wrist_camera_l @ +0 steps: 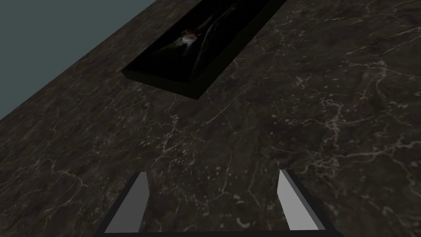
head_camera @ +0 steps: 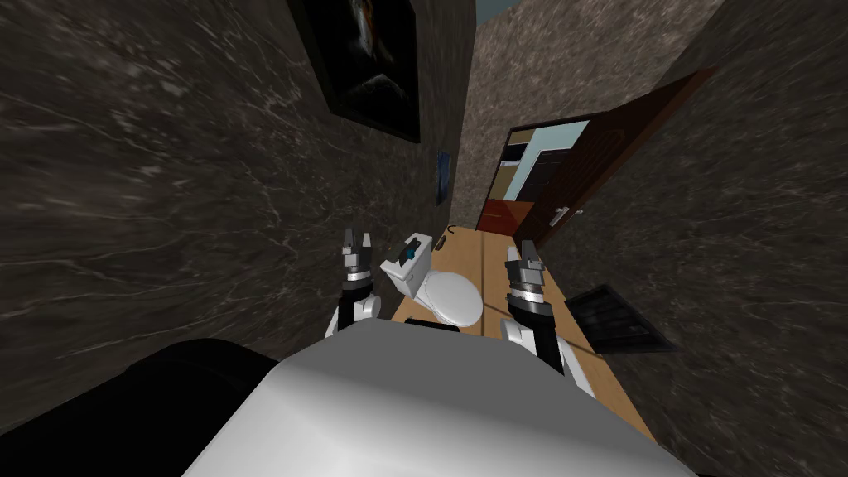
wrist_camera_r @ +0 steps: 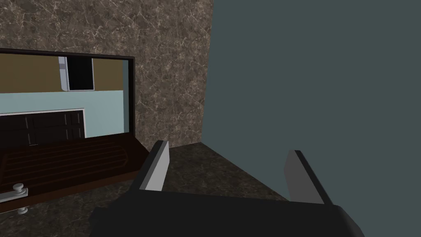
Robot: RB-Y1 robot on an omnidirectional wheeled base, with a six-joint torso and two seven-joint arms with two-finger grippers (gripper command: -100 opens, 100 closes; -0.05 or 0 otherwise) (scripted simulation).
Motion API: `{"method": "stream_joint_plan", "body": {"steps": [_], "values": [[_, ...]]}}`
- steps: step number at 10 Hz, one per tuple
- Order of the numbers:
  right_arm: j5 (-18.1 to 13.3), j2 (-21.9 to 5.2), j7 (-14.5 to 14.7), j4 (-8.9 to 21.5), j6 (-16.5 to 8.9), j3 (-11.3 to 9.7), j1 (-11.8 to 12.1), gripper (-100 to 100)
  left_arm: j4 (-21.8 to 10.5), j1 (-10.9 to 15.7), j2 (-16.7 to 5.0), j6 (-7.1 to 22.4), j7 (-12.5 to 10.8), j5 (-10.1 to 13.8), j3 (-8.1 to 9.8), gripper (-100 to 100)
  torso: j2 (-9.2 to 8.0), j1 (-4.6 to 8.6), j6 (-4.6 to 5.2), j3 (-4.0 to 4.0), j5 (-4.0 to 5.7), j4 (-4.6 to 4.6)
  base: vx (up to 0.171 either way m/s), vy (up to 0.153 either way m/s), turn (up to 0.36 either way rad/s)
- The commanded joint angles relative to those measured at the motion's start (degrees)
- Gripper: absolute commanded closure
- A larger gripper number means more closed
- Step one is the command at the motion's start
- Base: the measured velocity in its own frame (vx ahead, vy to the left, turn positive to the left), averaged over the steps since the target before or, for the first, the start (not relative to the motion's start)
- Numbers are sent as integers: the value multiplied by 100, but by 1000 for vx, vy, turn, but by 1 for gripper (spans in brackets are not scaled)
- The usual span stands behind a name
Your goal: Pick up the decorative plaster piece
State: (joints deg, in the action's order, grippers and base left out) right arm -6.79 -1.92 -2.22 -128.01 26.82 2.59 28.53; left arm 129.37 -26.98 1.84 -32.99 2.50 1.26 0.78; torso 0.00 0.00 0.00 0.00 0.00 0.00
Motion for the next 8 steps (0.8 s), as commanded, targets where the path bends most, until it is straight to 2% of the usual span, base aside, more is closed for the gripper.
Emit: {"method": "stream_joint_plan", "body": {"steps": [1, 4, 5, 8], "values": [[0, 0, 0, 0, 0, 0, 0, 0, -85, 11, -169, 31, -25, -18, 30, -100, 0, 0, 0, 0, 0, 0, -16, 9, -47], [0, 0, 0, 0, 0, 0, -1, 0, -293, 41, -444, 112, -87, -66, 97, -100, -11, -9, 1, 6, -2, 2, -31, 22, -58], [0, 0, 0, 0, 0, 0, -1, 0, -490, 70, -625, 192, -147, -112, 153, -100, -13, -13, 0, 8, -3, 3, -52, 47, -138], [0, -1, 0, 0, 0, 0, -1, 0, -852, 127, -866, 349, -261, -201, 239, -100, -21, -24, 0, 12, -6, 5, -55, 53, -87]]}}
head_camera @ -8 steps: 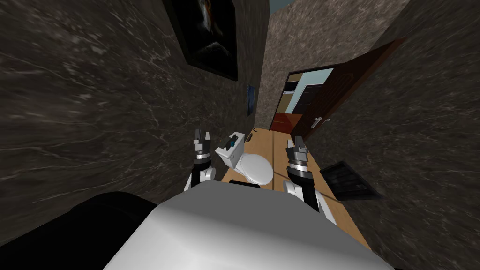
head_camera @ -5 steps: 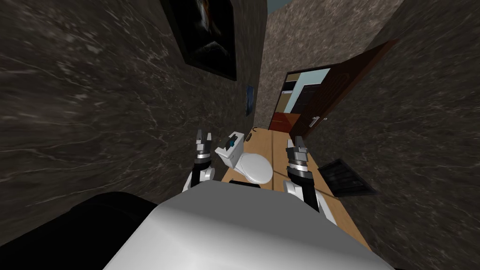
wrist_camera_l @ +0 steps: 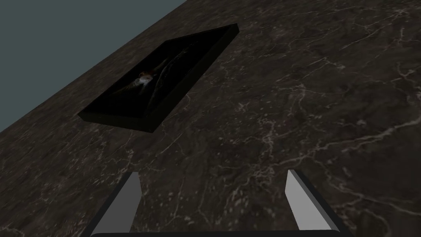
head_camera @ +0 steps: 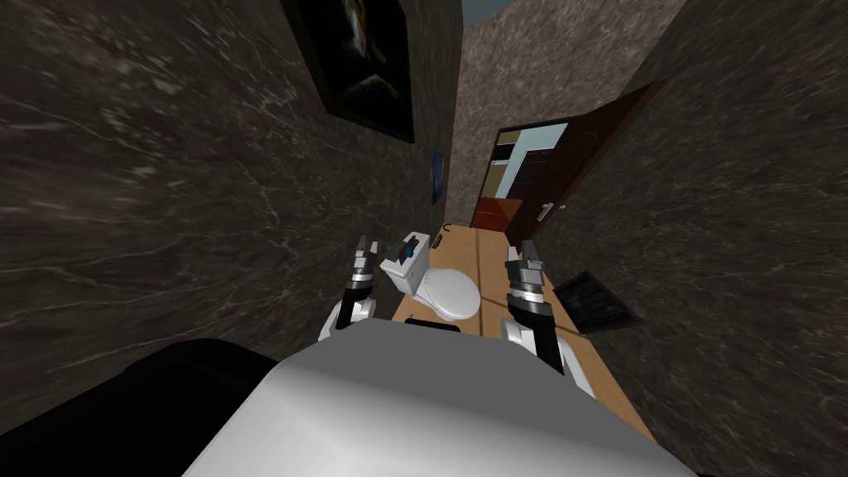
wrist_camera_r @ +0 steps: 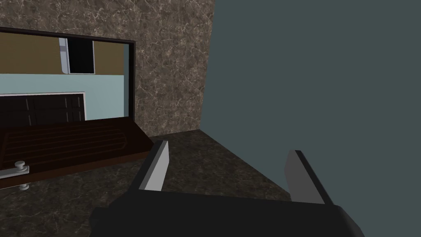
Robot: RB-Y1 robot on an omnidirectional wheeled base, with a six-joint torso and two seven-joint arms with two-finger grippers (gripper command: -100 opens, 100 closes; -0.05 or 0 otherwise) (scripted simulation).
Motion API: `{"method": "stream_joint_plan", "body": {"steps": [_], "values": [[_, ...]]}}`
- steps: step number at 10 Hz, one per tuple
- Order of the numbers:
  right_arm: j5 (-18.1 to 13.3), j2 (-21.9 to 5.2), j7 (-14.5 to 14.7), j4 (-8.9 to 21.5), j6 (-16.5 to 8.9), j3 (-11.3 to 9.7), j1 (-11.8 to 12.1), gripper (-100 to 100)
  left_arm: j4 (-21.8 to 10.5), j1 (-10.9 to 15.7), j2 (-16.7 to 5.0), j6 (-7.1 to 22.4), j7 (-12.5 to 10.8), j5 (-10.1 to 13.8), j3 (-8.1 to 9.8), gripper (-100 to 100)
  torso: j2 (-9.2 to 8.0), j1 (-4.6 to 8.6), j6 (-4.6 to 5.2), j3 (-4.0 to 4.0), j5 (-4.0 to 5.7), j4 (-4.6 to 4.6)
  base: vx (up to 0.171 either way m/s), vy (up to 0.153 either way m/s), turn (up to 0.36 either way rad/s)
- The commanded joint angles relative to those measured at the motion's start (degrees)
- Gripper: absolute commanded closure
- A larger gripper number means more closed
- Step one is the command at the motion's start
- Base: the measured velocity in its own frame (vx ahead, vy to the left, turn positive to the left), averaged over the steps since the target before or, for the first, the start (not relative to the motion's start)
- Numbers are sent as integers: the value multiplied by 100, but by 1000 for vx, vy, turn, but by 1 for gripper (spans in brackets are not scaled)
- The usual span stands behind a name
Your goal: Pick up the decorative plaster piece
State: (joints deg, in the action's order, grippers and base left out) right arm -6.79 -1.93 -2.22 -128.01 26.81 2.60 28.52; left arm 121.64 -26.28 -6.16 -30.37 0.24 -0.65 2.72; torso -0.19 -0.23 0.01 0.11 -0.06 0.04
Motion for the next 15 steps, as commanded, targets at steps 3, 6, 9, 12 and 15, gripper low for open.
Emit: {"method": "stream_joint_plan", "body": {"steps": [3, 6, 9, 12, 15], "values": [[0, 0, 0, 0, 0, 0, 0, 0, -496, 125, -275, 282, -172, -120, 115, -100, 4, 3, 0, -2, 1, -1, -42, 45, -106], [0, 0, 0, 0, 0, 0, 0, 0, -935, 202, -456, 511, -324, -245, 150, -100, 4, -3, -1, -2, 0, -1, -43, 53, -95], [0, 0, 0, 0, 0, 0, 1, 0, -1371, 288, -612, 766, -480, -379, 142, -100, 10, -1, -1, -5, 0, -2, -31, 52, -86], [0, 0, 0, 0, 0, 0, 1, 0, -1646, 353, -706, 944, -582, -469, 108, -100, 19, 5, -1, -10, 1, -4, -8, 41, -54], [0, 0, 0, 0, 0, 0, 1, 0, -2021, 458, -841, 1213, -725, -599, 19, -100, 23, -1, -2, -13, 0, -4, 1, 59, -58]]}}
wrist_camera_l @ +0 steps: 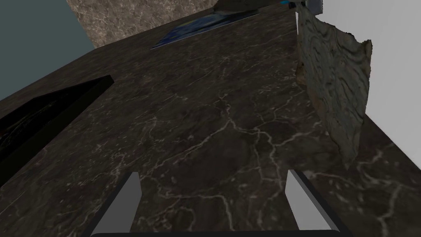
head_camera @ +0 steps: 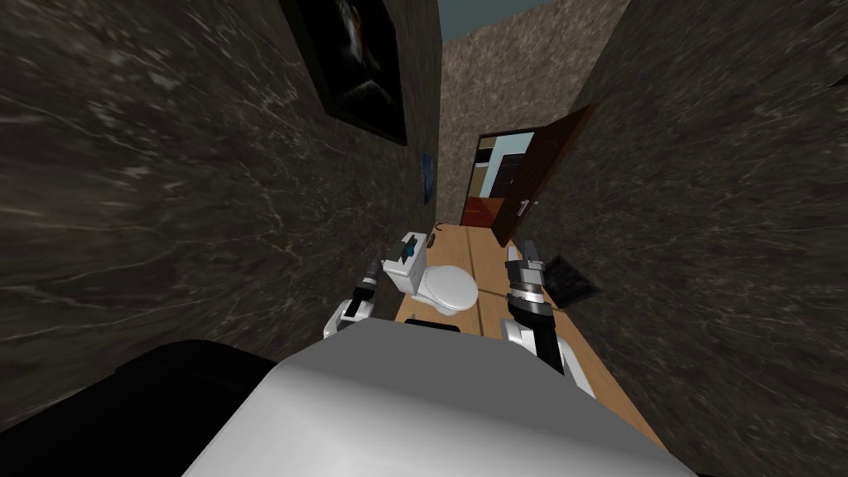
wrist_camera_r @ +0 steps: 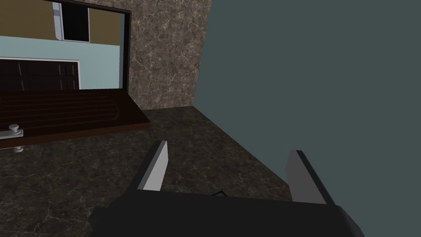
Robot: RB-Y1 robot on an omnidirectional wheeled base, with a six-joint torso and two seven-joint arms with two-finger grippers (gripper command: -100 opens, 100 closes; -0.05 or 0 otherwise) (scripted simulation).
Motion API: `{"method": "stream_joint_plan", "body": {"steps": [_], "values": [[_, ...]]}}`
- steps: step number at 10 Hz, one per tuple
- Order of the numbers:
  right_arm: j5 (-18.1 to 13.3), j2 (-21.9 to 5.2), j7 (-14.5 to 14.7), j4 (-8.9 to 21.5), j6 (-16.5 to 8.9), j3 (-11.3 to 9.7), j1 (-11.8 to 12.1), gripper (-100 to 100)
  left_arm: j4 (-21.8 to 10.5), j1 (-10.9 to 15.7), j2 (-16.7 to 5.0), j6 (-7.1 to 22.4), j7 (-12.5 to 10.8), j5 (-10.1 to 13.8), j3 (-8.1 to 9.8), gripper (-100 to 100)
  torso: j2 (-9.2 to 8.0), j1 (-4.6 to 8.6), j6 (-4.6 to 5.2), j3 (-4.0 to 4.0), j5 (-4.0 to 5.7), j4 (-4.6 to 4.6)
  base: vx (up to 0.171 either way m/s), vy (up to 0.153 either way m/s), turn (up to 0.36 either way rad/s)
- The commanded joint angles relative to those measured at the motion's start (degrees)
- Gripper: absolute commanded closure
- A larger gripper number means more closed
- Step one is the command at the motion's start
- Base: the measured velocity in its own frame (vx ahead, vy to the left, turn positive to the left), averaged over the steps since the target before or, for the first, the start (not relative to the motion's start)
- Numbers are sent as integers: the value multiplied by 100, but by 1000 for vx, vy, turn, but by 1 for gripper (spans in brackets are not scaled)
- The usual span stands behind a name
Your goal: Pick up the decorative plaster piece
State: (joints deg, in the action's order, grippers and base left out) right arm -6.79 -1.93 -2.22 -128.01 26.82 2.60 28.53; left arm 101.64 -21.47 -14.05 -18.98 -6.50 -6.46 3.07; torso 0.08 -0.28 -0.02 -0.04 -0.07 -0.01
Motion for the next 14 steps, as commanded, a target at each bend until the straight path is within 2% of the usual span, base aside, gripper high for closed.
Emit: {"method": "stream_joint_plan", "body": {"steps": [1, 4, 5, 7, 10, 13, 14], "values": [[0, 0, 0, 0, 0, 0, 0, 0, -132, 14, -96, 164, -96, -60, -55, -100, 0, 0, 0, 0, 0, 0, 20, 67, -47], [0, 0, 0, 0, 0, 0, 0, 0, -422, 126, -219, 419, -213, -175, -196, -100, 7, 0, 0, -4, 0, -1, 29, 66, -34], [0, 0, 0, 0, 0, 0, 0, 0, -574, 198, -292, 575, -279, -243, -301, -100, 11, 1, 0, -6, 0, -2, 54, 77, -20], [0, 0, 0, 0, 0, 0, 1, 0, -693, 266, -357, 716, -333, -301, -408, -100, 22, -2, -1, -13, -1, -5, 55, 63, -16], [0, 0, 0, 0, 0, 0, 1, 0, -897, 445, -514, 1046, -438, -430, -708, -100, 21, -1, -1, -12, 0, -4, 68, 68, 13], [0, 0, 0, 0, 0, 1, 1, 0, -930, 482, -539, 1080, -443, -446, -742, -100, 31, -11, -1, -18, -2, -7, 67, 72, 10], [0, 0, 0, 0, 0, 0, 0, 0, -922, 487, -541, 1083, -445, -446, -746, 0, 18, 7, 1, -13, -2, -8, 0, 0, 0]]}}
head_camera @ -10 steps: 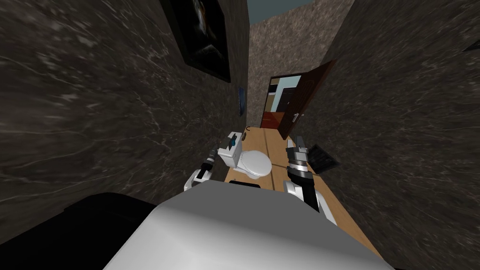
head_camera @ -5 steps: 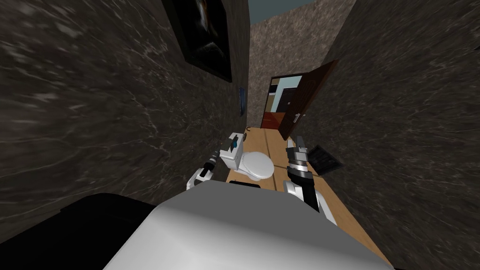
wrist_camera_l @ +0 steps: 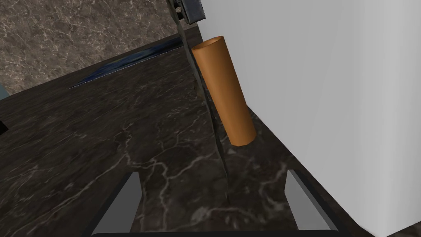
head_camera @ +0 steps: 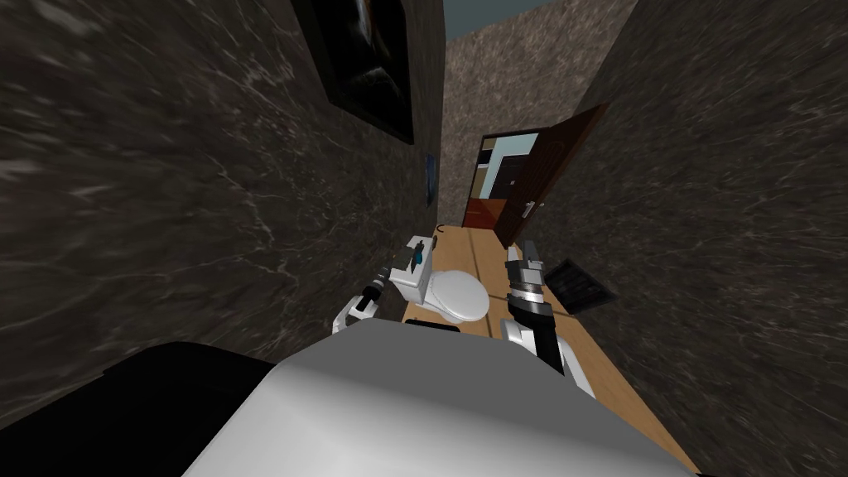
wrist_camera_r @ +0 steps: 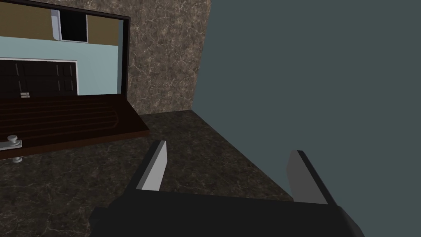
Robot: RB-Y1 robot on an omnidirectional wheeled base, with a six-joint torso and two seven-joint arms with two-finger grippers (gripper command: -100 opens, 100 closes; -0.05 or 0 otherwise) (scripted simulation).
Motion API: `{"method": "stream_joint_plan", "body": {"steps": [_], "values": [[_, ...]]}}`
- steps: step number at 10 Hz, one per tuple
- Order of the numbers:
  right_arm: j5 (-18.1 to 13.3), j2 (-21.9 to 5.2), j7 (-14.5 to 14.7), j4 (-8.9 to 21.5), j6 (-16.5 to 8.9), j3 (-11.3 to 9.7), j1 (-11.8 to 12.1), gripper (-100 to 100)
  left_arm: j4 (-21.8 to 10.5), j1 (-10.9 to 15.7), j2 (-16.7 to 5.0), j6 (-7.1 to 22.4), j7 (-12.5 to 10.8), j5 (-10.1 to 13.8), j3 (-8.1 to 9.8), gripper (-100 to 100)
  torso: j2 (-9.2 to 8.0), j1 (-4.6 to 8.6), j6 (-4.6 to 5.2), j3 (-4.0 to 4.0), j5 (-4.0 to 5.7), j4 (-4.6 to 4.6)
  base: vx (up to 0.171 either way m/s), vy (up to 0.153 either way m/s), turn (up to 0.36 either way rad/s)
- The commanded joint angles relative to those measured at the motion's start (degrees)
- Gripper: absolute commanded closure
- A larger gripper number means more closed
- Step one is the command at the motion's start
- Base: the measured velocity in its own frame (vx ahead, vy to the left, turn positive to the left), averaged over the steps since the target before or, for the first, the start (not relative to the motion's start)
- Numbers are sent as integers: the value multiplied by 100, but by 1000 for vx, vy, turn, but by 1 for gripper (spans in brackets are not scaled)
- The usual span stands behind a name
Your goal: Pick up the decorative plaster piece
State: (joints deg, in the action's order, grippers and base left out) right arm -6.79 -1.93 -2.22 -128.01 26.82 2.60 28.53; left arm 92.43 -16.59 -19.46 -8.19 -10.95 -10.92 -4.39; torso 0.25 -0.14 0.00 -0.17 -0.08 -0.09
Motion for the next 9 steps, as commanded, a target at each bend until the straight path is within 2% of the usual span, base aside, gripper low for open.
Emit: {"method": "stream_joint_plan", "body": {"steps": [1, 2, 6, 7, 8, 9], "values": [[0, 0, 0, 0, 0, 0, 0, 0, 0, 0, 0, 0, 0, 0, 0, -100, 0, 0, 0, 0, 0, 0, 0, 0, 0], [0, 0, 0, 0, 0, 0, 0, 0, 1, 1, 0, -1, 0, 0, 0, 100, 2, 0, 0, -1, 0, -1, 0, 0, 0], [0, 0, 0, 0, 0, 0, 0, 0, 20, 19, -30, -38, 56, -36, -18, 100, 9, -20, -28, -10, -24, -10, -2, 2, -9], [0, 0, 0, 0, 0, 0, 0, 0, 19, 19, -28, -37, 53, -34, -18, 0, 12, -24, -28, -11, -23, -10, 0, 0, 0], [0, 0, 0, 0, 0, 0, 0, 0, 19, 18, -28, -37, 52, -34, -18, 100, 13, -25, -27, -12, -23, -11, 0, 0, 0], [0, 0, 0, 0, 0, 0, 0, 0, 19, 18, -27, -36, 51, -33, -18, 0, 13, -25, -27, -12, -23, -10, 0, 0, 0]]}}
